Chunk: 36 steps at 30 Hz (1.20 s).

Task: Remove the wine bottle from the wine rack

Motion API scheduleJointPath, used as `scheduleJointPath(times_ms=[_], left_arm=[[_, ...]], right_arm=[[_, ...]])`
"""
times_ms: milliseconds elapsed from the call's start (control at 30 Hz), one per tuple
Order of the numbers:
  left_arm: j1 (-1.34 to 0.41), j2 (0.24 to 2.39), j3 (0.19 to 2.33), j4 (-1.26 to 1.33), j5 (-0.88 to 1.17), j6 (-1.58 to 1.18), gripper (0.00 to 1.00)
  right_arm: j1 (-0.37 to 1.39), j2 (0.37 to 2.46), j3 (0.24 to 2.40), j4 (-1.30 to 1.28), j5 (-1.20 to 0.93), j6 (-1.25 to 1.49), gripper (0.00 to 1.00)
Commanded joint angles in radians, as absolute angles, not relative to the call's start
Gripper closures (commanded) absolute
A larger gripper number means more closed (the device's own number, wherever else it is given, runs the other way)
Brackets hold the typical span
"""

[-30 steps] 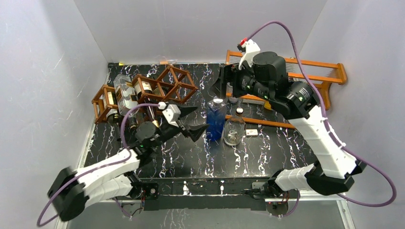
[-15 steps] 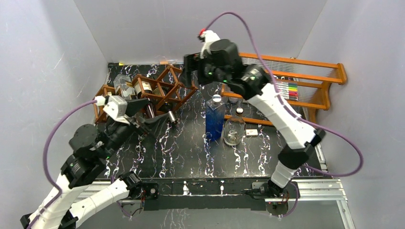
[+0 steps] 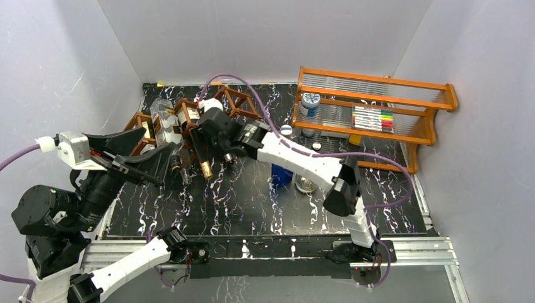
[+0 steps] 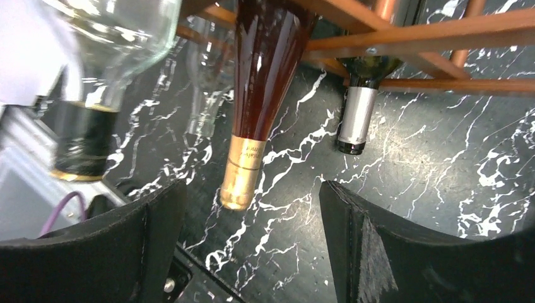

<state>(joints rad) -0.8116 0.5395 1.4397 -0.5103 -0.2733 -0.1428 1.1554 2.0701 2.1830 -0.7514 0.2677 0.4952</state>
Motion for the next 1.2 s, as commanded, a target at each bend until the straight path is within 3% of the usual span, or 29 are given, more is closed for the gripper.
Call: scheduleJointPath(times_ms=[0,167,567,667,767,900,1167], left_arm=[[-0.808,0.586,1.433,-0.525,-0.346,-0.154,0.02],[-0.808,0.577,1.423,-0.52,-0.341,-0.158,0.02],[-0.808,0.538,1.38,-0.522,-0.337,-0.216,0.02],[-0.808,0.543,1.389,-0.525,-0.331,-0.219,0.02],[-0.808,0.545,1.378,-0.527,-0.336,-0.225,0.02],[-0.808,0.554,1.337,-0.519,-0.363,-0.243,0.02],[-0.808,0.553,1.192,-0.421,-0.416,-0.282,0.02]], right_arm=[[1.188,2.129,2.185,-0.676,0.414,0.573,0.17],[1.19,2.167,2.088,-0.509,0.435,0.591,0.24],[1.193,2.343,2.181,-0.357,0.46,0.582,0.41],[1.196,2.359,2.215,-0.364,0.475,0.55,0.56],[1.203,2.324,2.191,-0.375,0.484,0.539,0.77],[1.236,2.21,2.074,-0.369,0.523,0.536,0.99],[1.284,1.986,1.85,-0.351,0.511,0.55,1.0]])
